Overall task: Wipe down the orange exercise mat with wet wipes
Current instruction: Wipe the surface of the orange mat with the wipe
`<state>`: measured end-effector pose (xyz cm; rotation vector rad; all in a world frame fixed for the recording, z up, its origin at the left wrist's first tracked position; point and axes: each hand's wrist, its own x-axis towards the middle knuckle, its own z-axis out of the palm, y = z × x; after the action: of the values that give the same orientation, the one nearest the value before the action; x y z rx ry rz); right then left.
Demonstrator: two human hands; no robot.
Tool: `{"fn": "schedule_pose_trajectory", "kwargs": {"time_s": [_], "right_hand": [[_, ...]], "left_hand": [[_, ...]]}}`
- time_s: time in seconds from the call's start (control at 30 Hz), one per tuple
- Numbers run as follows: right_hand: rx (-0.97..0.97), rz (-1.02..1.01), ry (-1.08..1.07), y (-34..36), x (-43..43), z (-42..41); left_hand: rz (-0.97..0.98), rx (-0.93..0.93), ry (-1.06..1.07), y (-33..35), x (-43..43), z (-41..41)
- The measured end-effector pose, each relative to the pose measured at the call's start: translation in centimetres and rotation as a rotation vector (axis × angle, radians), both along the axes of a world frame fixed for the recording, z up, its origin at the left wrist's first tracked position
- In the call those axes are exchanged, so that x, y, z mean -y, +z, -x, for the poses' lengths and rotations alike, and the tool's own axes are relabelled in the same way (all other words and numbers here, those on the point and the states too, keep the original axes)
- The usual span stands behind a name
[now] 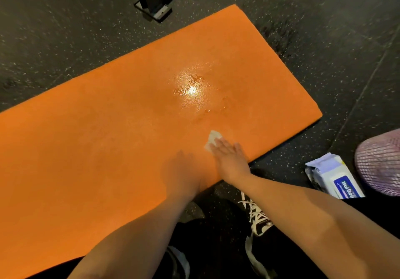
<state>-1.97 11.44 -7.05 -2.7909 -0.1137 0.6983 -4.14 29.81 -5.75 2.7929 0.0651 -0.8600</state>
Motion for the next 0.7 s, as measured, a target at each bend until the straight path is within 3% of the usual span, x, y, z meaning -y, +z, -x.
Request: {"fn": "schedule_pose_trajectory", "kwargs": {"time_s": [0.1,0.17,0.23,0.33,0.43,0.5,0.6,0.7], "right_hand": [[-0.015,0.109,-0.285,0.3,2.4,0.6],[-0.034,0.089,-0.315,0.6,1.4,1.3],[-0.036,0.02,-0.257,1.0,-0.5,2.6],[-0.022,-0.089,0.004,1.8,-2.2,5.0],[0.012,-0.054,0.188,2.1,-1.0,5.9],[-0.018,0.029,0.098,2.0,0.3,5.3],[-0.125,0.075,-0.249,2.3,1.4,4.3],[-0.145,0.006,-0.277,2.1,0.3,4.8]], "left_hand": [[0.025,0.034,-0.058,0.5,0.7,0.4],[0.051,0.018,-0.07,0.7,1.4,1.0],[0.057,-0.003,-0.051,0.6,1.9,1.4],[0.079,-0.043,-0.042,0.7,1.9,1.6],[0.106,-0.05,-0.059,0.9,1.5,1.9],[0.109,-0.046,-0.061,1.2,1.5,2.0],[0.11,-0.06,-0.053,1.6,1.9,2.0],[0.125,-0.083,-0.032,1.9,2.0,1.8]]}}
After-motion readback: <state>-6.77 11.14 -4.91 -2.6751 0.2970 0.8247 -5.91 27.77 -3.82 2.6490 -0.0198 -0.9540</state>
